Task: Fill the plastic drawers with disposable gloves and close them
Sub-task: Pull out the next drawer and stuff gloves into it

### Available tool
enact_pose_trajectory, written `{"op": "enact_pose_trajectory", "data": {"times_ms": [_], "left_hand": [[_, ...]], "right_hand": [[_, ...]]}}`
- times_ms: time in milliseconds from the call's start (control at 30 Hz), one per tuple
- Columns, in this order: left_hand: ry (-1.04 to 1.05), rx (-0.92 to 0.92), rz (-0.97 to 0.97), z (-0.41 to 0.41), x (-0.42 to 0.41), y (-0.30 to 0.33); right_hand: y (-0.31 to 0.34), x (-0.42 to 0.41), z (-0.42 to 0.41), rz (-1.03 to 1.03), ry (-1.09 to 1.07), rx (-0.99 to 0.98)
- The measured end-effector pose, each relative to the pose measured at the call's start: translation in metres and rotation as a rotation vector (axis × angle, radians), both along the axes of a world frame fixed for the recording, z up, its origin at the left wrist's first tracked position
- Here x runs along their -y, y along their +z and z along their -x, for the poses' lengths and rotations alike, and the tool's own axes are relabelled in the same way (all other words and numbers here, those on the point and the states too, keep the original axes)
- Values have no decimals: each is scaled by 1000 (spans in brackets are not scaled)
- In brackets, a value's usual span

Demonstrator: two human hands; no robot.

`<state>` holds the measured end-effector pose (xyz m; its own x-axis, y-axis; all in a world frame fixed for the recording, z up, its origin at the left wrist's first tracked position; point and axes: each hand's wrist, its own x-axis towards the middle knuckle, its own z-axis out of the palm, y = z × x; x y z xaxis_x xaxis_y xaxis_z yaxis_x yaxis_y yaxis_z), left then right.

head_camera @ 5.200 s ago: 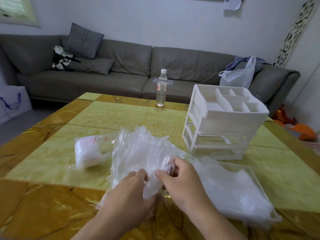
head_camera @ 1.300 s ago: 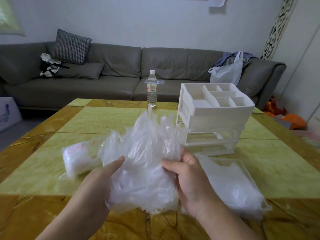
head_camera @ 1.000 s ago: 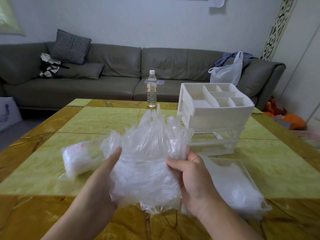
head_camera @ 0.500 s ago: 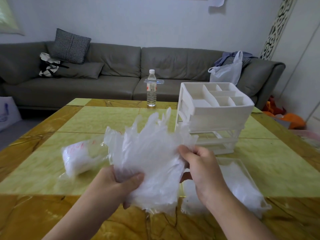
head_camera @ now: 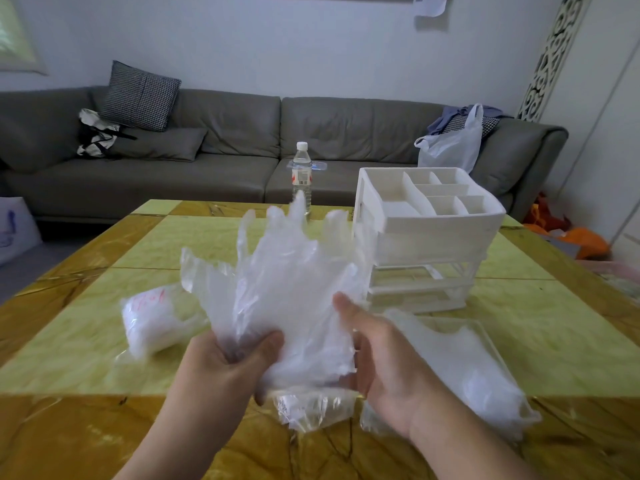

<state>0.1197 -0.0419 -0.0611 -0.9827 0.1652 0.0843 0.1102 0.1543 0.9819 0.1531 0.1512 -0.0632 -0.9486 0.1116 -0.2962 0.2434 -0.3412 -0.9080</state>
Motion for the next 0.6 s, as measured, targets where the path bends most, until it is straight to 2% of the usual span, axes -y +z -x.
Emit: {"op": "enact_pose_trajectory", "data": {"times_ms": [33,133,367,433,600], "left_hand": [[25,-18,-22,-1,-2,0],[58,-28,-92,-3,-5,0],[81,218,-288,12,6,5],[44,266,-301,13,7,7],[-190,519,-294,9,5,13]], "right_hand": [[-1,4,-2,-1,20,-25],[0,9,-3,-155,-94,-128],[1,-7,2,-321,-236,-160],[3,-8,2,-344,-230,-160],[8,-9,-2,-422,-108,-144]]}}
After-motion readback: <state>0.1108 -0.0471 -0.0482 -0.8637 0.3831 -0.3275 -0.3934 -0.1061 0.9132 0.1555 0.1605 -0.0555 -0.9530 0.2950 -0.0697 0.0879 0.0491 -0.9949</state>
